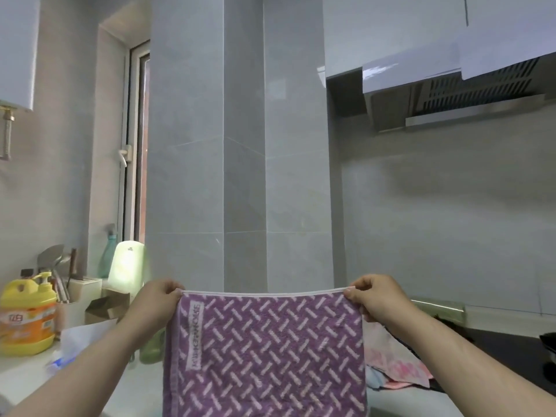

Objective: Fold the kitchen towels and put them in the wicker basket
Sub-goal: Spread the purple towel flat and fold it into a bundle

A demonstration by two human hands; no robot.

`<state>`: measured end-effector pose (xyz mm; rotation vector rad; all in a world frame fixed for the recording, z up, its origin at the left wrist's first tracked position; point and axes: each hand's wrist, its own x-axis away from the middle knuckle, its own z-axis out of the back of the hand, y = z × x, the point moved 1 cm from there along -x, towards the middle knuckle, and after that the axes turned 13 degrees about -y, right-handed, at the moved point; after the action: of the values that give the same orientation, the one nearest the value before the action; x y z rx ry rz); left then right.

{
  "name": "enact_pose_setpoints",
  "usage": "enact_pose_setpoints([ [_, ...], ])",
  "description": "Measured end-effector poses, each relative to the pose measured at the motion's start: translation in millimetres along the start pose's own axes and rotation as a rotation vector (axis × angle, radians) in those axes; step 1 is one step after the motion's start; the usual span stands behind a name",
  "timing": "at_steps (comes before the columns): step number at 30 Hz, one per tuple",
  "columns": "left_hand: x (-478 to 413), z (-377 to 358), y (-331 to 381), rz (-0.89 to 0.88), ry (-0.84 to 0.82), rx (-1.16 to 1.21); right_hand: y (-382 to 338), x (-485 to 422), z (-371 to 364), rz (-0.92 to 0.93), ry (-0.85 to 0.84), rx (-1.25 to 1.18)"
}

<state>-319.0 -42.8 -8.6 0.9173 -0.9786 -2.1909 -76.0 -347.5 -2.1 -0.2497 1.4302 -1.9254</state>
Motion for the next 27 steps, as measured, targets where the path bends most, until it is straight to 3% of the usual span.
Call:
enact_pose_setpoints([
  [5, -40, -61, -53, 0.226, 0.019, 0.326, 55, -46, -37, -0.121, -0.018, -0.160],
  [12, -69, -136, -130, 0.352, 0.042, 0.433, 164, -112, -84, -0.244, 0.065, -0.163],
  [17, -77, -164, -167, 0.381, 0.007, 0.293, 211, -134, -108, -0.239, 0.090, 0.054],
  [22, -68, -170, -167, 0.295, -0.078, -0.091, 224, -139, -119, -0.198, 0.029, 0.306],
  [27, -56, -159, -157, 0.198, -0.243, -0.194, 211, -112, -117, -0.068, -0.182, 0.246],
])
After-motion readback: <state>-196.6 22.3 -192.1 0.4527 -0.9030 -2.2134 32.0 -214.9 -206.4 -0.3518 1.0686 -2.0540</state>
